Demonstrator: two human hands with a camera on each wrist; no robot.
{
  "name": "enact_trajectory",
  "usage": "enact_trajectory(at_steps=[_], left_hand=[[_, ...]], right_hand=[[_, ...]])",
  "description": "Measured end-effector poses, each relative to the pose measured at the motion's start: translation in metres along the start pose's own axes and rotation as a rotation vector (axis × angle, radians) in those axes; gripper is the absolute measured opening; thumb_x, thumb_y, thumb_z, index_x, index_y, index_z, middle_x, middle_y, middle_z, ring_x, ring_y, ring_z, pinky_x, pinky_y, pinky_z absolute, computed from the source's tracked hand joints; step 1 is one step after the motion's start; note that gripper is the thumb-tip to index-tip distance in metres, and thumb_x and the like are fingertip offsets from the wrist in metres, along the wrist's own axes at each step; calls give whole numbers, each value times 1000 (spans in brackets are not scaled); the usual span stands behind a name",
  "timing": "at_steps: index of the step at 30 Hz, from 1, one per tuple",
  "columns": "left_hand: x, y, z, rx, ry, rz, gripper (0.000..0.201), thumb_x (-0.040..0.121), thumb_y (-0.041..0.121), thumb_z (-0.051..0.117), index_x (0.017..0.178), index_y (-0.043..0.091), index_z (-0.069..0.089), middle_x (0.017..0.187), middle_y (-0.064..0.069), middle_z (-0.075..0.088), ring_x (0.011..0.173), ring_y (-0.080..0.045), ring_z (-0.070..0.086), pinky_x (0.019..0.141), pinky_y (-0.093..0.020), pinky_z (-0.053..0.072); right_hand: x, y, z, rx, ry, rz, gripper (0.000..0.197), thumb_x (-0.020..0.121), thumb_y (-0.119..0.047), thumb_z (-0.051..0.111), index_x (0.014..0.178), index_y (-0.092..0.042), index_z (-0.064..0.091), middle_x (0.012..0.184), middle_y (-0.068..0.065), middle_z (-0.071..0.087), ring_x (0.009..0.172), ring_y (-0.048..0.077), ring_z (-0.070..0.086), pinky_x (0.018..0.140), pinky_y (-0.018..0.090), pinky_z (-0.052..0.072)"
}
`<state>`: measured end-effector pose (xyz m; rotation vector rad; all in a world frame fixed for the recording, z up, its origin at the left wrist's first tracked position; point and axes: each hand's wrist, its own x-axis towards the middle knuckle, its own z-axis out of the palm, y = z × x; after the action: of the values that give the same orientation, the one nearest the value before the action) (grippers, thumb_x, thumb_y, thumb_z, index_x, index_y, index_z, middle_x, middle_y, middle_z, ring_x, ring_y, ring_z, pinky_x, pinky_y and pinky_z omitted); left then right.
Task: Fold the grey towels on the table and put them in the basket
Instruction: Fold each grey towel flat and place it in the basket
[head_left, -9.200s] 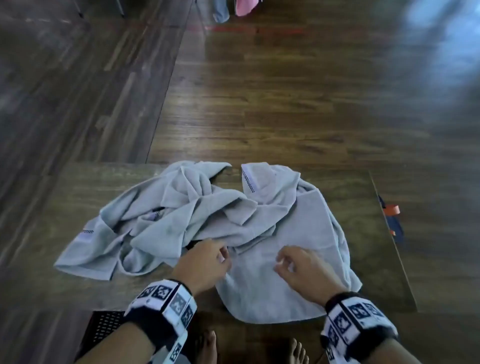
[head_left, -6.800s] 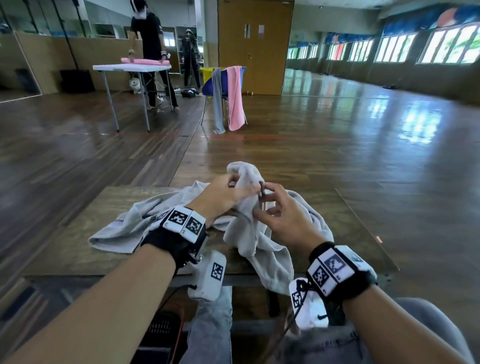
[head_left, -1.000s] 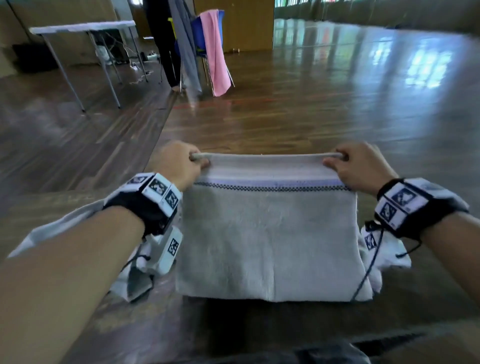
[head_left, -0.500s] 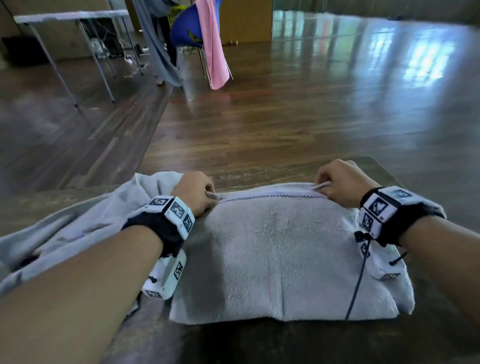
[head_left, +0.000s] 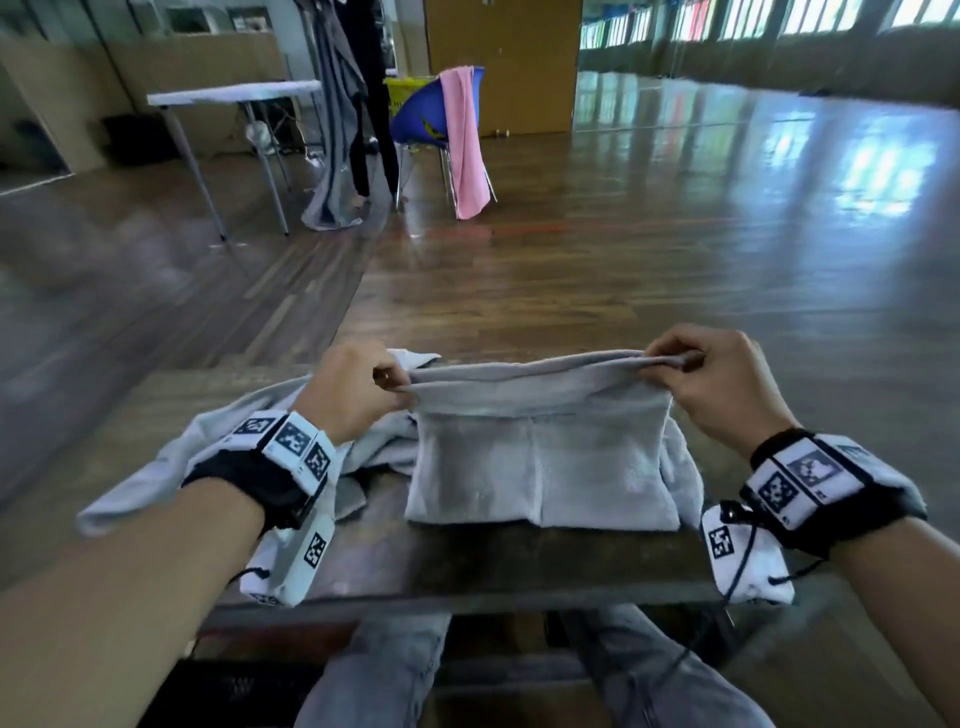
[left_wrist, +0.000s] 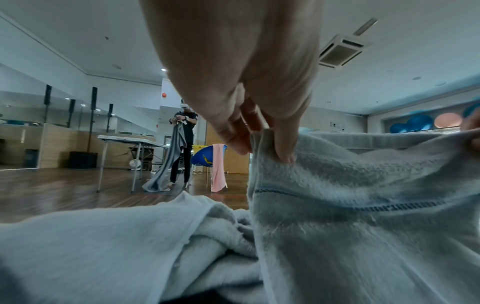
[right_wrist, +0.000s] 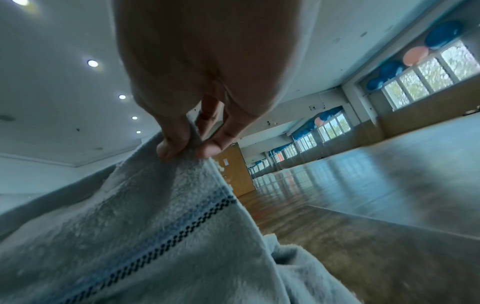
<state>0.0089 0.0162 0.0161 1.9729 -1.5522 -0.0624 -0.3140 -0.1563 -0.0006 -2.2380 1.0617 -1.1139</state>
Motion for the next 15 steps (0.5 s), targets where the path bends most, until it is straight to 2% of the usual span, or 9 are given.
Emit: enact_trajectory(at_steps=[1, 3, 5, 7, 8, 9, 10, 13, 15], left_hand=[[-12, 3, -6, 38, -37, -35, 9, 71, 10, 85, 74, 8, 77, 67, 3, 65, 65, -12, 56, 62, -13, 40], [-33, 8, -13, 176, -208, -138, 7, 74, 9, 82, 80, 10, 80, 62, 13, 60, 59, 0, 51, 54, -5, 37], [-48, 14, -15, 316, -412, -238, 4, 75, 9, 81, 78, 11, 79, 66, 9, 66, 59, -6, 56, 51, -6, 38], [-58, 27, -11, 336, -491, -299, 4, 77, 8, 76, 80, 6, 78, 81, 0, 75, 72, -15, 66, 62, -17, 50], [-60, 34, -7, 331, -486, -285, 9, 80, 10, 73, 86, 6, 79, 88, -4, 76, 76, -15, 66, 66, -18, 51], [-60, 44, -1, 316, -459, -237, 13, 84, 14, 71, 92, 6, 78, 93, -5, 76, 78, -13, 62, 65, -14, 46], [-60, 55, 5, 291, -421, -167, 16, 87, 20, 70, 96, 8, 77, 95, -3, 74, 80, -10, 59, 64, -11, 40], [-54, 91, 29, -23, -297, -42, 15, 88, 31, 71, 94, 18, 76, 86, 11, 70, 75, 5, 60, 69, -7, 40], [-50, 113, 45, -180, -318, 33, 10, 89, 31, 70, 93, 23, 75, 85, 15, 70, 75, 12, 61, 67, -4, 43]], right_hand=[[-11, -7, -3, 18, -22, -2, 19, 76, -12, 84, 73, -27, 74, 66, -9, 70, 60, 5, 61, 56, 8, 44], [-29, -17, -7, 44, -88, -6, 20, 76, -11, 85, 74, -28, 75, 69, -11, 72, 65, 2, 63, 64, 15, 50], [-45, -27, -9, 66, -153, -14, 20, 75, -8, 84, 76, -27, 77, 73, -11, 74, 73, 4, 68, 72, 25, 55], [-58, -34, -8, 92, -194, -34, 23, 75, -4, 84, 75, -26, 77, 73, -15, 73, 74, 0, 68, 71, 20, 54], [-63, -38, -7, 99, -208, -46, 24, 74, -3, 83, 75, -26, 77, 73, -16, 73, 74, -3, 67, 70, 14, 51], [-68, -42, -5, 102, -223, -57, 24, 75, -2, 83, 75, -26, 77, 74, -16, 73, 76, -2, 67, 70, 10, 49], [-73, -45, -3, 103, -237, -66, 23, 75, -2, 82, 75, -25, 77, 76, -14, 73, 78, 1, 68, 72, 11, 49], [-81, -53, 0, 48, -276, -67, 16, 79, -11, 80, 77, -27, 77, 84, -9, 73, 88, 13, 69, 85, 36, 55], [-84, -56, 0, 32, -278, -61, 14, 80, -15, 79, 78, -29, 77, 86, -9, 74, 90, 14, 68, 88, 43, 53]])
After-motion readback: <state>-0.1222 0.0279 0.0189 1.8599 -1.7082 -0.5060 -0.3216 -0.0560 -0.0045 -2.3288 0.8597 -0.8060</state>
